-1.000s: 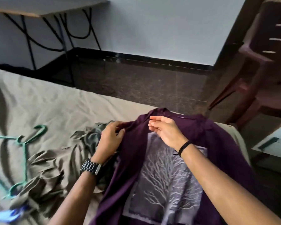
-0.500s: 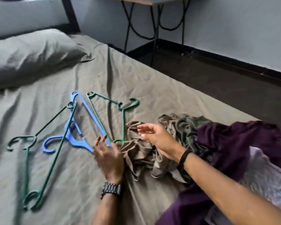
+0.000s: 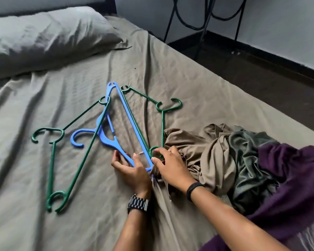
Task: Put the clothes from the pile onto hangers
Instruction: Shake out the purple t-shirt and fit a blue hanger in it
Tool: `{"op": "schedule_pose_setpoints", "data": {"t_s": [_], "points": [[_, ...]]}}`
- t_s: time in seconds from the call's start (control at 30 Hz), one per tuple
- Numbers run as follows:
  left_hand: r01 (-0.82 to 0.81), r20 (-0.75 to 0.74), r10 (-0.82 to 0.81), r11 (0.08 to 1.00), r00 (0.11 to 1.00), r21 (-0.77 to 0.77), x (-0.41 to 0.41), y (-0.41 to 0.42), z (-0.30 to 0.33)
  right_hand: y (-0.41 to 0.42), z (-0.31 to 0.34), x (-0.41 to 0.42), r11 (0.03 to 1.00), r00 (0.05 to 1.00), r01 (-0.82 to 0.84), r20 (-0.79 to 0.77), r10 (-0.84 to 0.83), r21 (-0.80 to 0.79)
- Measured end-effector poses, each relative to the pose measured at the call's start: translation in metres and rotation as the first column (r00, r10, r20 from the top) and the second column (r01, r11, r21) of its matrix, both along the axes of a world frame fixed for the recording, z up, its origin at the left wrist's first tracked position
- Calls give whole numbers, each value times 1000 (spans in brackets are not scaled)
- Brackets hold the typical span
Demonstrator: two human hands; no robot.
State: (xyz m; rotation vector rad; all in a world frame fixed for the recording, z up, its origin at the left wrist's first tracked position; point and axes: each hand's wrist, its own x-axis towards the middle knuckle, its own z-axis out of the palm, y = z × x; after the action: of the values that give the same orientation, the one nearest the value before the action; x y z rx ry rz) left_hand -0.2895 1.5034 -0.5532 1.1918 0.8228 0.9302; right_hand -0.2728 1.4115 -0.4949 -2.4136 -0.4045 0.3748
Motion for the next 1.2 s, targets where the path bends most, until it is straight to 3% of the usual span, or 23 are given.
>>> {"op": "schedule_pose_setpoints", "data": {"t_s": [0.13,0.33,0.5,0.67,0.77,0.87,1.07,1.2], "points": [[68,98,-48,974,994,-214,-2,5,8,-3,-3,-4,992,997,-71,2,72,-101],[148,223,-31,834,974,-532,-9,3,43,-26,16,-15,985,995,-65,-68,77,162],[269,306,-100,767,947,-582,-16,-48,76,-52,40,-23,822,962,166,-272,-13,544],[457,341,-311,699,887,-550,-22,-108,97,-101,61,-24,738,955,295,-198,-219,607],[600,363,-477,645,800,-474,-25,-139,110,-143,70,-35,626,917,387,-212,-338,677],[745,321,-682,524,658,-413,-26,-172,117,-193,75,-54,524,871,453,-232,-433,721],[929,172,-932,271,319,-254,-22,-248,129,-283,72,-90,451,766,597,-305,-566,663],[988,-11,-992,129,128,-85,-8,-301,129,-342,70,-108,419,664,655,-215,-716,628]]}}
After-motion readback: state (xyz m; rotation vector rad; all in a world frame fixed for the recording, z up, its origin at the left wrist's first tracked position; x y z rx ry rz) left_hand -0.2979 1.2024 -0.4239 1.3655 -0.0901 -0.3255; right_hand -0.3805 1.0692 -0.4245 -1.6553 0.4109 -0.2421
